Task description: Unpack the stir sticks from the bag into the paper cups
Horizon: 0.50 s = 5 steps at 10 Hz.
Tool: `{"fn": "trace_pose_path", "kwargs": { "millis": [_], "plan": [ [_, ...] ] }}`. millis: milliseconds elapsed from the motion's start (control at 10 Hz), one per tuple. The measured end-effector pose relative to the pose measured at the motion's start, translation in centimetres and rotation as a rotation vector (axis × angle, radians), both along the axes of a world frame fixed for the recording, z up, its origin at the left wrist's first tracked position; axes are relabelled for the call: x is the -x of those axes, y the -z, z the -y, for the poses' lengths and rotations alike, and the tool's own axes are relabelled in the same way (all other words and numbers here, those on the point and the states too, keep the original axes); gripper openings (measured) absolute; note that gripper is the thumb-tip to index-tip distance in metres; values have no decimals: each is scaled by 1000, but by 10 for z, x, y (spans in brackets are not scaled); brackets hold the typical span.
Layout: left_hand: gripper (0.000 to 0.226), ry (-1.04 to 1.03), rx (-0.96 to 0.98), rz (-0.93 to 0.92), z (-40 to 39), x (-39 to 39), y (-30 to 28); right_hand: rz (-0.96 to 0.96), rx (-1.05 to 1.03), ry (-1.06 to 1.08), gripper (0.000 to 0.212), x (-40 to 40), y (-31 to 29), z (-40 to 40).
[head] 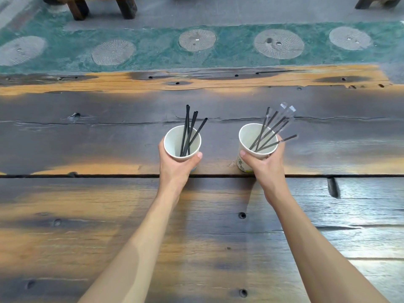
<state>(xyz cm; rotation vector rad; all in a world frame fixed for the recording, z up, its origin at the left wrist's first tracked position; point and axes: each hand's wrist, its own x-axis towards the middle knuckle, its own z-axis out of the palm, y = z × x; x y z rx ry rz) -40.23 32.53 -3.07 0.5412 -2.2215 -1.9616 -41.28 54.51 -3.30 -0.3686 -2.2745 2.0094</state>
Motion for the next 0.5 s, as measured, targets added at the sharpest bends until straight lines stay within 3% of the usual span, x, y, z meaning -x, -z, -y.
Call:
{"fn": "trace_pose_path", "kwargs": {
  "millis": [300,500],
  "plan": [
    [94,-4,-58,-21,3,-5,5,-2,52,-23,83,-10,5,-1],
    [100,-36,14,19,4,-24,-8,6,10,-24,92,-30,-6,-2]
  ]
}}
